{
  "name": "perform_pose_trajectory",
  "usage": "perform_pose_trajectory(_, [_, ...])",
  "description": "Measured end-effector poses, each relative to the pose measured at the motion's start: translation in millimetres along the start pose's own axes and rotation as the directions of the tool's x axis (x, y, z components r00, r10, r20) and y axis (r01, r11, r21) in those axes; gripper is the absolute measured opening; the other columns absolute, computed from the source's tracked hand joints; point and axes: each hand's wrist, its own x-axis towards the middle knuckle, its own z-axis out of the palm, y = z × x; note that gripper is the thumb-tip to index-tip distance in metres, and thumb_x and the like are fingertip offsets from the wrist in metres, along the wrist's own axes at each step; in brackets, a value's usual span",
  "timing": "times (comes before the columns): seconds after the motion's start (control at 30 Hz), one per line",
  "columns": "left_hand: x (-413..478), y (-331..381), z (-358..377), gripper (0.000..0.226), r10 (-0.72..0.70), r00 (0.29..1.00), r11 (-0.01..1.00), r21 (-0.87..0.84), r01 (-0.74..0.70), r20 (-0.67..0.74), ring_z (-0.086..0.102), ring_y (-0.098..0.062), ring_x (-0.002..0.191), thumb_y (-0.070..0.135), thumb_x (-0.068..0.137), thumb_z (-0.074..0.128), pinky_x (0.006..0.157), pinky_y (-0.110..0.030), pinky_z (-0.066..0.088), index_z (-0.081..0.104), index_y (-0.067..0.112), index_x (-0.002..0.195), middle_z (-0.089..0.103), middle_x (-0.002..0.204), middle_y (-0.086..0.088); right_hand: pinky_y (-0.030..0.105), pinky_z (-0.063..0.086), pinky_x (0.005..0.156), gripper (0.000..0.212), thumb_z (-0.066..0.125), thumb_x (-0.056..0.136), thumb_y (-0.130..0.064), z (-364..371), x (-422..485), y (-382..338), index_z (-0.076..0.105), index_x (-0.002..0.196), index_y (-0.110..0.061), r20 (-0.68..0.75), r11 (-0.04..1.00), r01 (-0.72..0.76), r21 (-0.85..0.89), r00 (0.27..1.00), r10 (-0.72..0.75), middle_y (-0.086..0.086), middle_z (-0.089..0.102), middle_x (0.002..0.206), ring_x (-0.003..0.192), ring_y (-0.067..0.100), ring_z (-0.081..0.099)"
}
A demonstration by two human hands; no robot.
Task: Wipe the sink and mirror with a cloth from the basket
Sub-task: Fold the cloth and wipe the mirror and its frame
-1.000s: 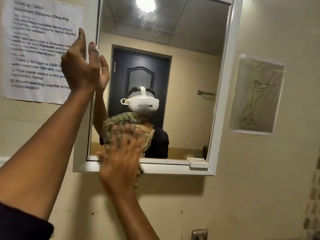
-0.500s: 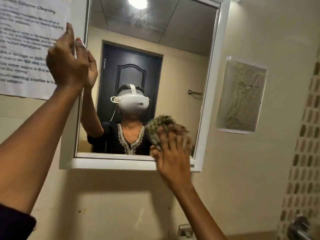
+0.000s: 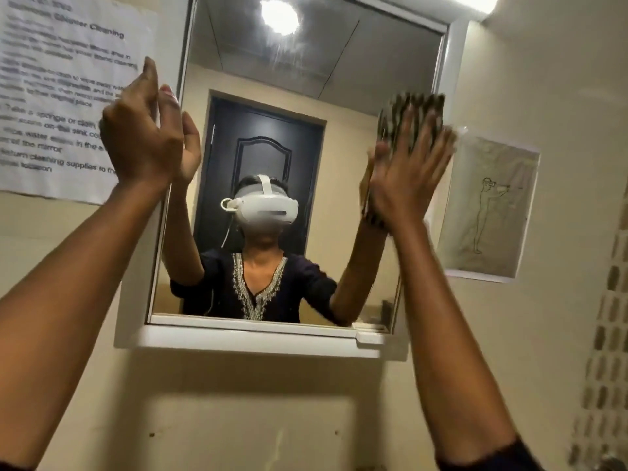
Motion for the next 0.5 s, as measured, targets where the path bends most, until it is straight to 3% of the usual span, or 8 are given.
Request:
perform_pose_trajectory(0.13, [1.4, -1.8, 1.8, 0.056, -0.013, 1.0, 1.0, -0.01, 0.013, -0.003, 0.056, -0.014, 0.117, 0.043, 0.093, 0.025, 0.086, -0.004, 0.035, 0.046, 0.013, 0.135, 0.057, 0.132, -0.007, 0.052, -0.003, 0.116, 0.059, 0.02, 0.098, -0.047, -6.9, 46.5, 5.8, 0.012, 0.15, -0.021, 0.002, 0.985, 0.173, -0.006, 0.985, -0.173, 0.013, 0.007, 0.159, 0.146, 0.036, 0.001])
perform_pose_trajectory(0.27, [3.3, -2.3, 2.8, 0.054, -0.018, 1.0, 0.999, -0.036, 0.018, -0.004, 0.055, -0.011, 0.118, 0.041, 0.093, 0.027, 0.083, 0.005, 0.03, 0.047, 0.011, 0.134, 0.057, 0.133, -0.007, 0.054, 0.002, 0.119, 0.054, 0.022, 0.1, -0.041, -10.6, -12.1, 27.4, 0.012, 0.15, -0.024, 0.081, 0.928, 0.366, 0.071, 0.925, -0.371, 0.012, 0.007, 0.16, 0.147, 0.034, -0.001])
perform_pose_trajectory(0.37, [4.3, -6.5, 1.9, 0.05, -0.004, 1.0, 1.0, -0.031, 0.003, -0.026, 0.058, -0.014, 0.113, 0.037, 0.094, 0.031, 0.084, -0.002, 0.036, 0.049, 0.011, 0.132, 0.061, 0.127, -0.009, 0.051, 0.006, 0.119, 0.052, 0.022, 0.099, -0.036, -14.3, -80.9, 51.5, 0.015, 0.15, -0.026, 0.156, 0.887, 0.436, 0.156, 0.875, -0.458, 0.008, 0.008, 0.16, 0.148, 0.027, -0.001])
perform_pose_trajectory(0.5, [4.1, -6.7, 3.7, 0.047, 0.056, 0.998, 0.996, -0.063, -0.056, -0.009, 0.052, -0.02, 0.124, 0.03, 0.092, 0.039, 0.102, -0.027, 0.042, 0.049, 0.008, 0.132, 0.054, 0.135, -0.011, 0.051, 0.006, 0.119, 0.048, 0.02, 0.1, -0.034, -16.4, -159.1, 90.0, 0.024, 0.148, -0.029, 0.192, 0.827, 0.481, 0.291, 0.818, -0.543, 0.004, 0.018, 0.158, 0.147, 0.03, 0.009])
